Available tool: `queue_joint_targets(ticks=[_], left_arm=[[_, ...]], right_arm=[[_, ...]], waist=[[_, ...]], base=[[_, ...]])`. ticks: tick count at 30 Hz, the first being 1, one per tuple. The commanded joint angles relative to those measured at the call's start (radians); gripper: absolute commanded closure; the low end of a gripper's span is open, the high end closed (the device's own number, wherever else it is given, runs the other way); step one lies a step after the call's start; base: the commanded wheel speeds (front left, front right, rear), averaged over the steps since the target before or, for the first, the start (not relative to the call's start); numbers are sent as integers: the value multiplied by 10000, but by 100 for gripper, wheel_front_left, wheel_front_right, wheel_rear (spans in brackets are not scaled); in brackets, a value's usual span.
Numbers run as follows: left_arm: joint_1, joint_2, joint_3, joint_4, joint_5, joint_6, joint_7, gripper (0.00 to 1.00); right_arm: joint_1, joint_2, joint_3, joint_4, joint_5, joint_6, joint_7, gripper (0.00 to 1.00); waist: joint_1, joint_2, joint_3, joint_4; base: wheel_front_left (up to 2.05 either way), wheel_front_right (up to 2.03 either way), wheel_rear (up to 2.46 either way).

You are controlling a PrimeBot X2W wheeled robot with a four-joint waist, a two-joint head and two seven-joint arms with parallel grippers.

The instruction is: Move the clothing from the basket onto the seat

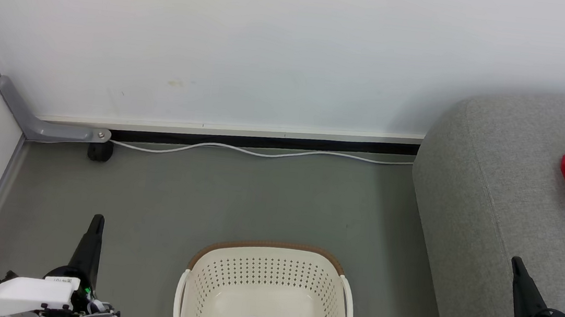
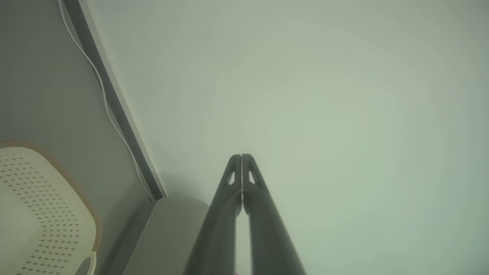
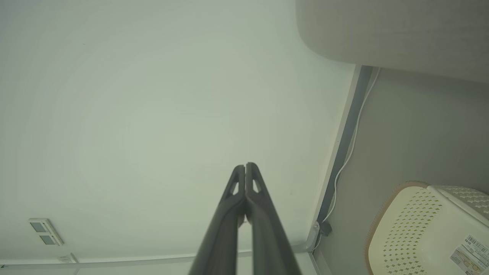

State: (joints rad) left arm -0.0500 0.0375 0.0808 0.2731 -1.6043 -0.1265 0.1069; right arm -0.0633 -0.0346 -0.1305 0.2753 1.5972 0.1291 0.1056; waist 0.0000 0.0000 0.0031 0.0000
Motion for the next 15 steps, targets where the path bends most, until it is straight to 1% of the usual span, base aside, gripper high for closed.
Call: queue_joint_targets(ticks=[1, 15], left_arm=[[-580, 127, 330, -280, -43, -42, 64, 100], [-580, 127, 330, -280, -43, -42, 63, 100]], right_arm=[[-446, -156, 168, -305, 115, 16, 76, 100], [-446, -156, 168, -305, 115, 16, 76, 100]], waist=[[0, 0, 0, 0], [0, 0, 0, 0]], base=[[0, 0, 0], [0, 0, 0]])
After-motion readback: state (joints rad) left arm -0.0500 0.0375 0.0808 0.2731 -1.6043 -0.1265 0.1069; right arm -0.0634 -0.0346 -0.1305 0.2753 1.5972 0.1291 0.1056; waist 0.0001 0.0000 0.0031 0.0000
